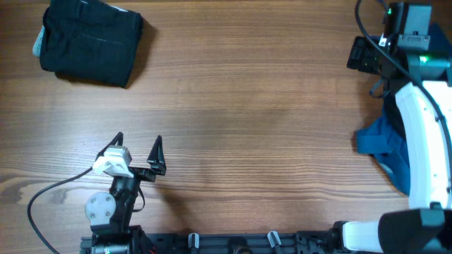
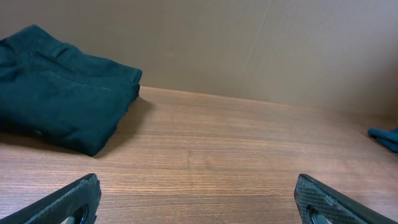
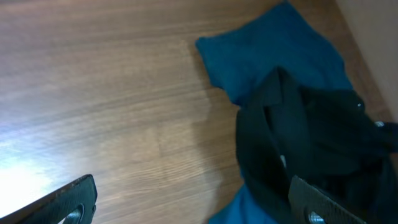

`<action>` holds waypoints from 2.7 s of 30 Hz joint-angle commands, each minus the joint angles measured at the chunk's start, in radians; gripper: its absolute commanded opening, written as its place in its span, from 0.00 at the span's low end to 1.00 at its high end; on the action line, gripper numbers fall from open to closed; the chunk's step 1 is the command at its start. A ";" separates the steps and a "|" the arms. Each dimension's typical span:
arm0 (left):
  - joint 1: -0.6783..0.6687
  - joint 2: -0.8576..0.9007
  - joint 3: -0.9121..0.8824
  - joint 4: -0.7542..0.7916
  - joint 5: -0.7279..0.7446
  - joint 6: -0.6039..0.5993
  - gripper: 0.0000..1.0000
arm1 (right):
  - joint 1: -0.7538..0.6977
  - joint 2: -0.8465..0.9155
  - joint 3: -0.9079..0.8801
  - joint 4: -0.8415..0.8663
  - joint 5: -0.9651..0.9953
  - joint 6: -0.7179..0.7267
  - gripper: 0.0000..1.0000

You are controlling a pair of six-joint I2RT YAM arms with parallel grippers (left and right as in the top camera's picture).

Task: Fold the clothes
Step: 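Reach the right gripper to the black garment on the right pile, then close the right gripper on the black garment's edge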

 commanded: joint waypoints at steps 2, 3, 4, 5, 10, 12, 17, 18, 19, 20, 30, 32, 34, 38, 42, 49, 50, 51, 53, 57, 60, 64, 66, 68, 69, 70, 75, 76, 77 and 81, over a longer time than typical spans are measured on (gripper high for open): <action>-0.004 -0.010 -0.007 0.000 -0.009 0.020 1.00 | -0.062 0.065 0.030 0.025 0.190 -0.087 1.00; -0.004 -0.010 -0.007 -0.001 -0.009 0.020 1.00 | -0.082 0.077 0.030 0.023 0.188 -0.084 1.00; -0.004 -0.010 -0.007 -0.001 -0.009 0.020 1.00 | -0.103 0.089 0.029 0.016 0.185 -0.077 1.00; -0.005 -0.010 -0.007 0.000 -0.009 0.020 1.00 | -0.124 0.100 0.029 0.009 0.184 -0.071 1.00; -0.004 -0.010 -0.007 0.000 -0.009 0.020 1.00 | -0.209 0.130 0.024 -0.004 0.064 -0.072 1.00; -0.004 -0.010 -0.007 0.000 -0.009 0.020 1.00 | -0.245 0.131 0.009 0.004 -0.011 -0.084 1.00; -0.005 -0.010 -0.007 -0.001 -0.009 0.020 1.00 | -0.294 0.131 -0.056 0.061 -0.090 -0.150 0.99; -0.004 -0.010 -0.007 0.000 -0.009 0.020 1.00 | -0.299 0.131 -0.071 0.077 -0.101 -0.158 1.00; -0.004 -0.010 -0.007 0.000 -0.009 0.020 1.00 | -0.302 0.131 -0.083 0.090 -0.104 -0.158 1.00; -0.004 -0.010 -0.007 0.000 -0.009 0.020 1.00 | -0.305 0.131 -0.098 0.108 -0.104 -0.158 1.00; -0.004 -0.010 -0.007 -0.001 -0.009 0.020 1.00 | -0.320 0.176 -0.190 0.192 -0.100 -0.217 0.95; -0.004 -0.010 -0.007 0.000 -0.009 0.020 1.00 | -0.325 0.202 -0.190 0.189 -0.100 -0.217 0.94; -0.004 -0.010 -0.007 -0.001 -0.009 0.020 1.00 | -0.327 0.245 -0.190 0.190 -0.100 -0.217 0.93; -0.005 -0.010 -0.007 0.000 -0.009 0.020 1.00 | -0.327 0.280 -0.190 0.189 -0.100 -0.216 0.87; -0.004 -0.010 -0.007 0.000 -0.009 0.020 1.00 | -0.327 0.290 -0.190 0.188 -0.100 -0.216 0.61; -0.004 -0.010 -0.007 -0.001 -0.009 0.020 1.00 | -0.327 0.292 -0.190 0.178 -0.105 -0.208 0.28; -0.004 -0.010 -0.007 0.000 -0.009 0.020 1.00 | -0.327 0.292 -0.190 0.174 -0.105 -0.208 0.15; -0.004 -0.010 -0.007 0.000 -0.009 0.020 1.00 | -0.327 0.292 -0.190 0.172 -0.105 -0.205 0.06; -0.004 -0.010 -0.007 -0.001 -0.009 0.020 1.00 | -0.327 0.292 -0.190 0.166 -0.105 -0.196 0.04; -0.004 -0.010 -0.007 -0.001 -0.009 0.020 1.00 | -0.327 0.277 -0.190 0.156 -0.162 -0.126 0.04; -0.004 -0.010 -0.007 0.000 -0.009 0.020 1.00 | -0.323 0.234 -0.179 0.146 -0.282 -0.126 0.04; -0.004 -0.010 -0.007 -0.001 -0.009 0.020 1.00 | -0.307 0.145 -0.144 0.131 -0.488 -0.070 0.04; -0.004 -0.010 -0.007 0.000 -0.009 0.020 1.00 | -0.290 0.068 -0.131 0.125 -0.644 -0.016 0.04; -0.004 -0.010 -0.007 -0.001 -0.009 0.020 1.00 | -0.272 0.017 -0.131 0.122 -0.711 0.012 0.04; -0.005 -0.010 -0.007 0.000 -0.009 0.020 1.00 | -0.258 -0.010 -0.131 0.118 -0.732 0.026 0.05; -0.004 -0.010 -0.007 -0.001 -0.009 0.020 1.00 | -0.243 -0.034 -0.131 0.113 -0.741 0.042 0.04; -0.004 -0.010 -0.007 -0.001 -0.009 0.020 1.00 | -0.127 -0.143 -0.131 0.085 -0.743 0.069 0.04; -0.004 -0.010 -0.007 0.000 -0.009 0.020 1.00 | -0.100 -0.163 -0.131 0.083 -0.743 0.085 0.04; -0.004 -0.010 -0.007 0.000 -0.009 0.020 1.00 | -0.071 -0.183 -0.131 0.083 -0.744 0.103 0.04; -0.004 -0.010 -0.007 0.000 -0.009 0.020 1.00 | 0.044 -0.243 -0.131 0.092 -0.743 0.190 0.04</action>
